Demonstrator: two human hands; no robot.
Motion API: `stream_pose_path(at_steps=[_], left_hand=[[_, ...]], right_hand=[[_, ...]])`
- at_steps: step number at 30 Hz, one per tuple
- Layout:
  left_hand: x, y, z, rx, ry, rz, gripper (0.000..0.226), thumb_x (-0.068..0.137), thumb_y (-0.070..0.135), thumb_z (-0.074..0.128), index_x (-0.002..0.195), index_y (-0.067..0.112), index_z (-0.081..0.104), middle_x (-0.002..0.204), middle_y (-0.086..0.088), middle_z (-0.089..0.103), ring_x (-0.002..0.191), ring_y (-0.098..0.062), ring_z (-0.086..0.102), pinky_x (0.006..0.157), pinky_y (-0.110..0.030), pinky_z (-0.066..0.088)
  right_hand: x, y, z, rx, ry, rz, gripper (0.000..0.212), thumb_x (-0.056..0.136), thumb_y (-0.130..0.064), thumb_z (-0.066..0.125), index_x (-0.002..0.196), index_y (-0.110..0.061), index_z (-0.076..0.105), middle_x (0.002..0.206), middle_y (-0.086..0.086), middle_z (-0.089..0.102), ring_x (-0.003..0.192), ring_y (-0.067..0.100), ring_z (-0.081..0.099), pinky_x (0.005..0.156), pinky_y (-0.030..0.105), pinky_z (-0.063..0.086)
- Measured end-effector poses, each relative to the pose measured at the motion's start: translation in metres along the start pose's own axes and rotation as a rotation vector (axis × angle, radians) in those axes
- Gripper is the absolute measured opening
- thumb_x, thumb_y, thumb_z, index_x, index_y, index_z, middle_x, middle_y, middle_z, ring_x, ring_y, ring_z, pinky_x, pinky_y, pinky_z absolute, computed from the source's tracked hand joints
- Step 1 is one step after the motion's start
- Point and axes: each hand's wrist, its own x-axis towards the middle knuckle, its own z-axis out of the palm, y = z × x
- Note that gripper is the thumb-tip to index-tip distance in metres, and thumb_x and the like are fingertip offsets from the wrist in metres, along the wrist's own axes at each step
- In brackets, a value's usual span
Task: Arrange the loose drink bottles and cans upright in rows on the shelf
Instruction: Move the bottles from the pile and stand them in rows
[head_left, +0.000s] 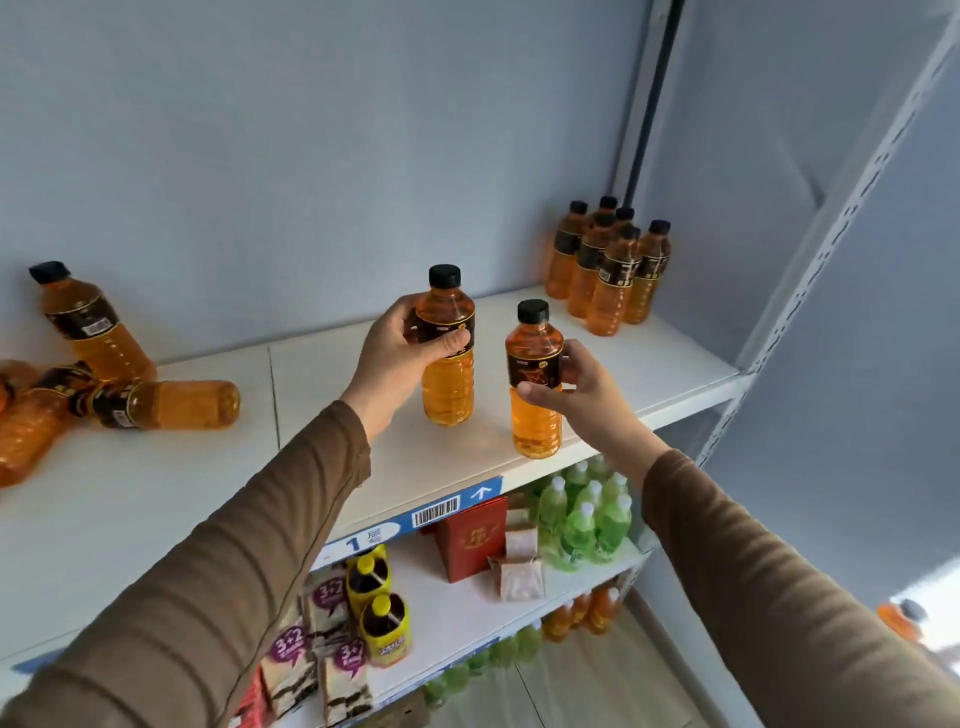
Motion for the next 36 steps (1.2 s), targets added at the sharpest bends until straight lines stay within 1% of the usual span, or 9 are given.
stream_pose_path(at_steps=[9, 13, 16, 19, 23, 26, 30, 33, 36], left_hand=[[0.057, -0.002, 0.128, 0.053, 0.003, 0.010, 0.049, 0.078, 0.040, 0.082, 0.122, 0.032, 0.062, 0.115, 0.015, 0.069, 0.109, -0.004, 0.062, 0.086, -0.022, 0.047], [0.077, 0.000, 0.191, 0.045, 0.011, -0.012, 0.052, 0.077, 0.040, 0.083, 0.123, 0.032, 0.061, 0.115, 0.015, 0.070, 0.110, -0.004, 0.063, 0.087, -0.022, 0.048], [0.089, -0.001, 0.230, 0.023, -0.001, -0.021, 0.050, 0.077, 0.035, 0.084, 0.121, 0.030, 0.062, 0.114, 0.013, 0.071, 0.107, -0.004, 0.065, 0.088, -0.025, 0.052], [0.104, -0.004, 0.260, 0.020, -0.014, -0.032, 0.051, 0.077, 0.032, 0.085, 0.122, 0.029, 0.062, 0.115, 0.011, 0.071, 0.108, -0.005, 0.065, 0.092, -0.029, 0.053], [0.126, -0.010, 0.284, 0.037, -0.016, -0.032, 0.050, 0.076, 0.034, 0.085, 0.120, 0.033, 0.061, 0.114, 0.016, 0.070, 0.105, 0.001, 0.064, 0.087, -0.020, 0.053], [0.139, -0.016, 0.295, 0.050, -0.015, -0.036, 0.052, 0.076, 0.037, 0.085, 0.121, 0.038, 0.059, 0.113, 0.021, 0.067, 0.104, 0.006, 0.062, 0.080, -0.013, 0.051], [0.157, -0.029, 0.309, 0.062, 0.007, -0.067, 0.055, 0.077, 0.038, 0.084, 0.125, 0.035, 0.057, 0.124, 0.011, 0.065, 0.118, -0.013, 0.059, 0.099, -0.038, 0.053], [0.163, -0.034, 0.319, 0.074, 0.028, -0.080, 0.055, 0.076, 0.039, 0.085, 0.124, 0.039, 0.056, 0.123, 0.014, 0.064, 0.119, -0.012, 0.058, 0.101, -0.043, 0.052], [0.169, -0.040, 0.325, 0.091, 0.055, -0.074, 0.054, 0.075, 0.042, 0.085, 0.121, 0.040, 0.056, 0.122, 0.014, 0.063, 0.118, -0.011, 0.058, 0.102, -0.046, 0.051]], right_hand=[[0.034, 0.043, -0.120, 0.079, -0.013, 0.007, 0.060, 0.077, -0.036, 0.081, 0.128, -0.034, 0.049, 0.118, -0.009, 0.064, 0.099, -0.007, 0.062, 0.077, 0.016, 0.046], [0.053, 0.062, -0.181, 0.069, -0.030, 0.008, 0.049, 0.079, -0.033, 0.081, 0.118, -0.042, 0.053, 0.113, -0.016, 0.066, 0.100, -0.008, 0.061, 0.076, 0.012, 0.046], [0.068, 0.076, -0.219, 0.077, -0.013, 0.010, 0.049, 0.079, -0.033, 0.081, 0.118, -0.042, 0.054, 0.109, -0.017, 0.068, 0.100, -0.007, 0.062, 0.071, 0.007, 0.047], [0.089, 0.088, -0.246, 0.091, 0.010, 0.024, 0.048, 0.077, -0.035, 0.081, 0.116, -0.041, 0.054, 0.109, -0.018, 0.068, 0.098, -0.008, 0.063, 0.072, 0.009, 0.046], [0.119, 0.102, -0.263, 0.096, 0.007, 0.038, 0.055, 0.077, -0.035, 0.079, 0.126, -0.036, 0.053, 0.115, -0.017, 0.065, 0.102, -0.003, 0.062, 0.077, 0.014, 0.045], [0.136, 0.113, -0.267, 0.101, 0.008, 0.059, 0.056, 0.082, -0.032, 0.076, 0.131, -0.037, 0.050, 0.114, -0.022, 0.064, 0.101, -0.009, 0.058, 0.076, 0.014, 0.042], [0.156, 0.123, -0.270, 0.106, 0.002, 0.074, 0.049, 0.086, -0.028, 0.074, 0.123, -0.047, 0.047, 0.109, -0.030, 0.062, 0.097, -0.016, 0.058, 0.076, 0.012, 0.041], [0.169, 0.130, -0.271, 0.128, -0.007, 0.082, 0.049, 0.089, -0.028, 0.071, 0.127, -0.044, 0.045, 0.119, -0.023, 0.059, 0.109, -0.002, 0.055, 0.090, 0.027, 0.041], [0.181, 0.136, -0.275, 0.160, -0.035, 0.072, 0.045, 0.091, -0.030, 0.069, 0.126, -0.046, 0.046, 0.120, -0.025, 0.058, 0.111, -0.003, 0.053, 0.092, 0.031, 0.041]])
